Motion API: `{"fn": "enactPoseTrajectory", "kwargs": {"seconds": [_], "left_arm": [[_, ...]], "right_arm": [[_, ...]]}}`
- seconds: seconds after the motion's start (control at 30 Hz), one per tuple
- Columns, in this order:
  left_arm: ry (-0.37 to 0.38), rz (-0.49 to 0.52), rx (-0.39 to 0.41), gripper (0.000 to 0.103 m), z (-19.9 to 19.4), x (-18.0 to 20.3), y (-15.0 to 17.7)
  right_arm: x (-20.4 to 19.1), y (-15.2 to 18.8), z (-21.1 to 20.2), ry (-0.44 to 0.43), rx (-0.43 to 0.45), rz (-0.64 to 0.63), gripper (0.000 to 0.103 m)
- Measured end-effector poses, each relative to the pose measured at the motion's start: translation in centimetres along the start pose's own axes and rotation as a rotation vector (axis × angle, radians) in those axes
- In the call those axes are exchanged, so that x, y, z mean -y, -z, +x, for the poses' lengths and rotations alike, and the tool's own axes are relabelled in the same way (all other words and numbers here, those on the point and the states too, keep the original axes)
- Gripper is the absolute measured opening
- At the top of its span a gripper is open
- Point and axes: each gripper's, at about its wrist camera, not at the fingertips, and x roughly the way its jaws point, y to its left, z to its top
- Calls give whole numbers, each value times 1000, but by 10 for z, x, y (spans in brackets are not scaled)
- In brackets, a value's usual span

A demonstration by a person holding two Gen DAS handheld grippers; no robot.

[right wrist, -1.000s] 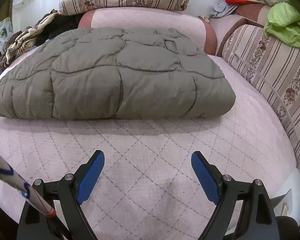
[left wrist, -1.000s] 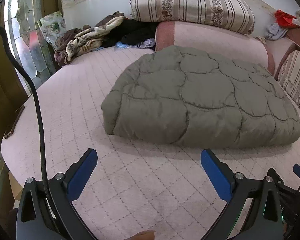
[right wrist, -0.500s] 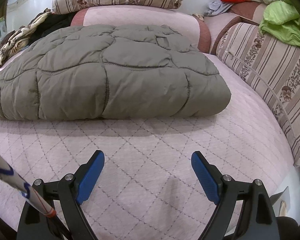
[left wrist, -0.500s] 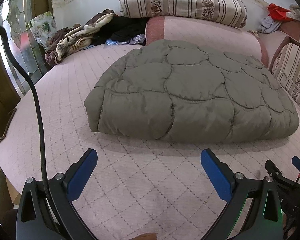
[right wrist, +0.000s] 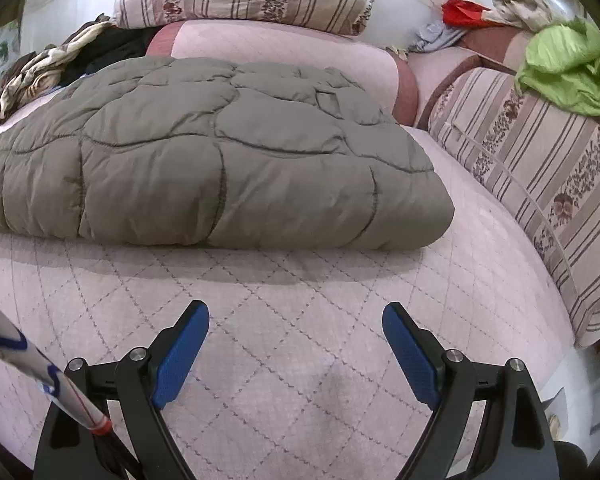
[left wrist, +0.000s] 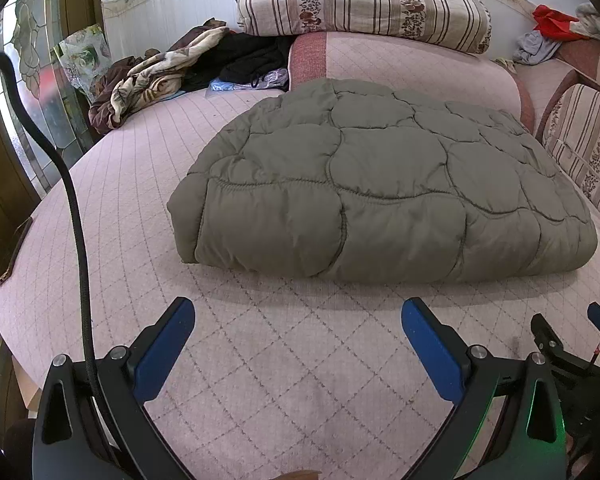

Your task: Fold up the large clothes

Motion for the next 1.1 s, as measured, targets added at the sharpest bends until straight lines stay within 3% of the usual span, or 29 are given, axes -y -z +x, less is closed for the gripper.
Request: {"fn": "enactPoseTrajectory", "kwargs": {"seconds": [0.8, 1.1], "left_arm": [[6, 6, -8, 103, 1, 2, 3], [-19, 17, 24, 103, -3, 5, 5]], "right_arm": [[7, 0, 1, -9, -1, 34, 91], [8, 0, 2, -13, -7, 42, 91]]}}
